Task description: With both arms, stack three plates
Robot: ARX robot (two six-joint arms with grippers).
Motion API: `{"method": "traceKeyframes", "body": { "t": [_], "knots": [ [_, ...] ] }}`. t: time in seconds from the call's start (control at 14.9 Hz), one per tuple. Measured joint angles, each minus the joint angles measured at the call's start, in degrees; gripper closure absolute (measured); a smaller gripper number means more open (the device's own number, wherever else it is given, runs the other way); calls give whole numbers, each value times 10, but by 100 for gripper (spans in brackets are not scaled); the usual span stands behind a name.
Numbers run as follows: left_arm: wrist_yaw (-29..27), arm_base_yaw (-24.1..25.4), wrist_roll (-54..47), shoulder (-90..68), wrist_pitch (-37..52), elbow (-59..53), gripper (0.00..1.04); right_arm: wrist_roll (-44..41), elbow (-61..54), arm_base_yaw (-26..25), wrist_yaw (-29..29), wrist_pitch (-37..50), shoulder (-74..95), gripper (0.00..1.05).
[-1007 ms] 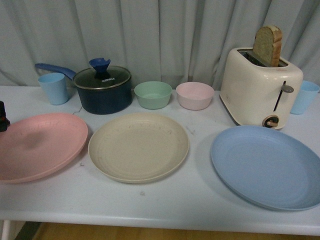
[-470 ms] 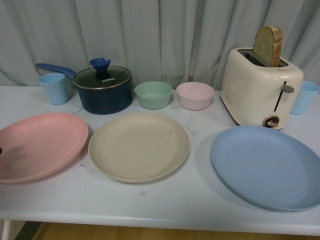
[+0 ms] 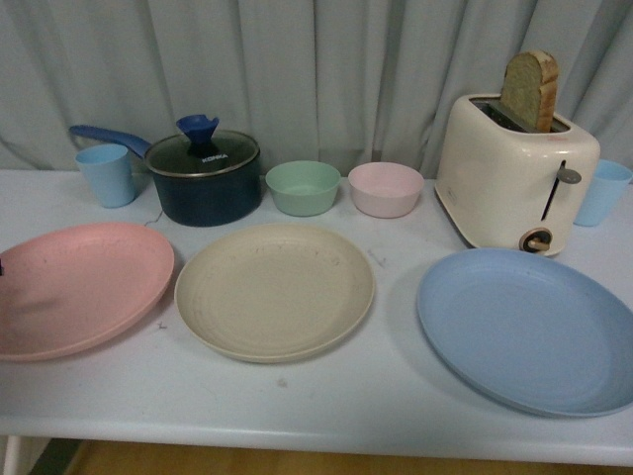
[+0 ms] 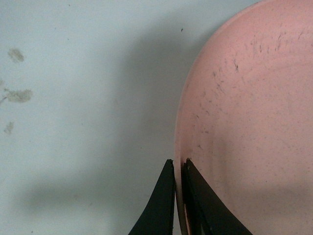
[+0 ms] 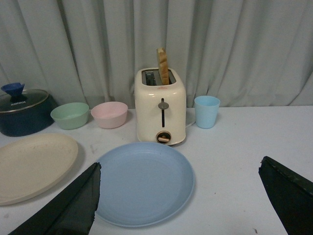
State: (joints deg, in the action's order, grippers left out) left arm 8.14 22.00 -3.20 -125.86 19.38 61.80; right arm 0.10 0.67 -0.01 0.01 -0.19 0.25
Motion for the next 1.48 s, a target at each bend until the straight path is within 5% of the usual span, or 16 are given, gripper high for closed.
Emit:
{"method": "traceKeyframes", "body": {
  "t": [0.4,0.74,1.07,1.48],
  "knots": [
    [-19,14,-81,157,-17,-53,102,0,0,0,0,0,0,6],
    [-4,-131,-61,254,-6,-94,102,0,0,0,0,0,0,6],
    [-22,-294,26,170,28,-69,102,0,0,0,0,0,0,6],
    [-54,-285,149,56,42,-5,102,0,0,0,0,0,0,6]
  ]
}}
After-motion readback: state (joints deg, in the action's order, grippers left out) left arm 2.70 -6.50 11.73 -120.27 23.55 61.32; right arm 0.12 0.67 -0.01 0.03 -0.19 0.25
